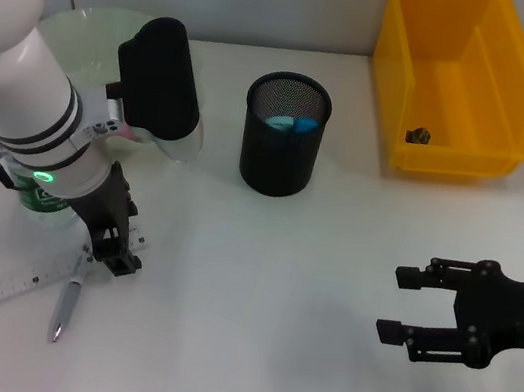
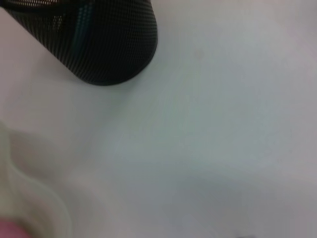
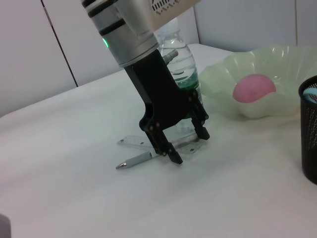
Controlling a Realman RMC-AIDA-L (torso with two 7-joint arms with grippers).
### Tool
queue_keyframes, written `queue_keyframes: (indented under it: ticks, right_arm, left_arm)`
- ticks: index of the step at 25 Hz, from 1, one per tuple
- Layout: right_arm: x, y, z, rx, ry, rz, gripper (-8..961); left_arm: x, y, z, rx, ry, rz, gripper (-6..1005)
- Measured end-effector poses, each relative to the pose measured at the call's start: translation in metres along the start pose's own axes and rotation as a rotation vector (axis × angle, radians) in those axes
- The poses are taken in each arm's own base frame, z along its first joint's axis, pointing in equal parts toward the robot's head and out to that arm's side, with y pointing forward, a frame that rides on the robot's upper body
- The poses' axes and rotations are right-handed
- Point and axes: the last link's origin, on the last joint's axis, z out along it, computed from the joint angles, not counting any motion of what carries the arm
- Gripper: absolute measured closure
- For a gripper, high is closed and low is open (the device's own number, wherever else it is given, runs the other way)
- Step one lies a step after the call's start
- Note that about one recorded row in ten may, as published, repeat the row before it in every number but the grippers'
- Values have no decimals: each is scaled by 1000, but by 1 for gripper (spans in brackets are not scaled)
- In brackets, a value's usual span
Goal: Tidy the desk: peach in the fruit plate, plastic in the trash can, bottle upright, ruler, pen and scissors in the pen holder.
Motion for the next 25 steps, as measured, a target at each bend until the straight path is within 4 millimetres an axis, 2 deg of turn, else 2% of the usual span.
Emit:
queue_keyframes:
  ticks: [21,25]
  right_arm:
    - [1,-1,2,2,-1,1,191]
    - [1,-1,2,2,-1,0,192]
  left_arm:
    - [-1,0,3,-17,-19,-5,318]
    - [-1,0,3,-17,-19,-5,343]
